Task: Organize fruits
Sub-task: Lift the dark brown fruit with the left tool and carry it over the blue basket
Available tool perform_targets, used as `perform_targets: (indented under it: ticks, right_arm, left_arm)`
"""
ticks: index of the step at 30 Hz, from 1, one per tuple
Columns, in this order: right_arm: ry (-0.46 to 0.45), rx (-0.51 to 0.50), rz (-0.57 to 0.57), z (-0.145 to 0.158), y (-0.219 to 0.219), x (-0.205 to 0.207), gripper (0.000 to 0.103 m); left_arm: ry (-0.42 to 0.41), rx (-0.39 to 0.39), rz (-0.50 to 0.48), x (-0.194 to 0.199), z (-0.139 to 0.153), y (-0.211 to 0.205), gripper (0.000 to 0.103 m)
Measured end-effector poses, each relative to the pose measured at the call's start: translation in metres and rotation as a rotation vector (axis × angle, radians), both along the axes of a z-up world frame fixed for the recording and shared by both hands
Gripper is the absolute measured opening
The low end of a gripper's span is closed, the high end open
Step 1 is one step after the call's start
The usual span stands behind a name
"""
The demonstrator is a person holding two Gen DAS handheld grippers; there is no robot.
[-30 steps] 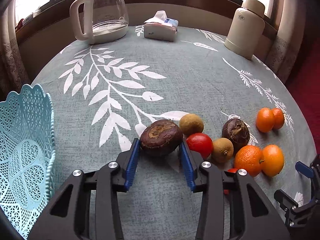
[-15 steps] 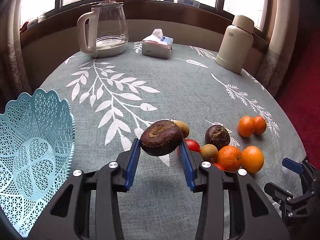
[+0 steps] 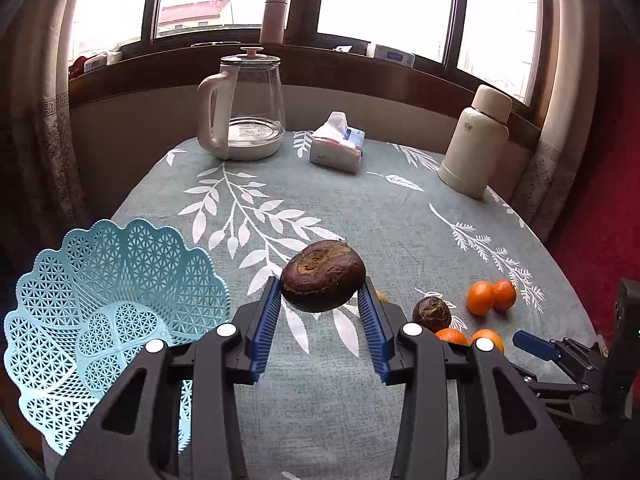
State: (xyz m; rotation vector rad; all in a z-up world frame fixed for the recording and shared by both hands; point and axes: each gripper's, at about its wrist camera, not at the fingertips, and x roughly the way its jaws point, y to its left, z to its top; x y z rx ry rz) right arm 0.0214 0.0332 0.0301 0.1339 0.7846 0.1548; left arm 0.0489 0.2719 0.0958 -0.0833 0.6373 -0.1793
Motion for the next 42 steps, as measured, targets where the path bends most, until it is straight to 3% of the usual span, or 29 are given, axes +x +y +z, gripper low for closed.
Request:
perform_targets:
  ticks: [10, 21, 33, 42]
  right_arm:
    - [0.067, -0.040, -0.004, -0.015, 0.010, 0.014, 0.043]
    - [0.082, -0.139, -0.004, -0.020, 0.022, 0.014, 0.043]
    - [0.068, -0.113, -0.009, -0.018, 0.019, 0.011, 0.038]
    - [0.027, -0.096, -0.028, -0.009, 0.015, 0.001, 0.038]
  left_arm:
    - [-0.010, -0.011, 0.069, 0.001, 0.006, 0.023, 0.041]
    - [-0.002, -0.002, 0.094, 0.002, 0.001, 0.027, 0.041]
    - [0.004, -0.012, 0.162, 0.004, 0.001, 0.050, 0.041]
    - [-0.033, 0.021, 0.295, 0.000, 0.012, 0.086, 0.041]
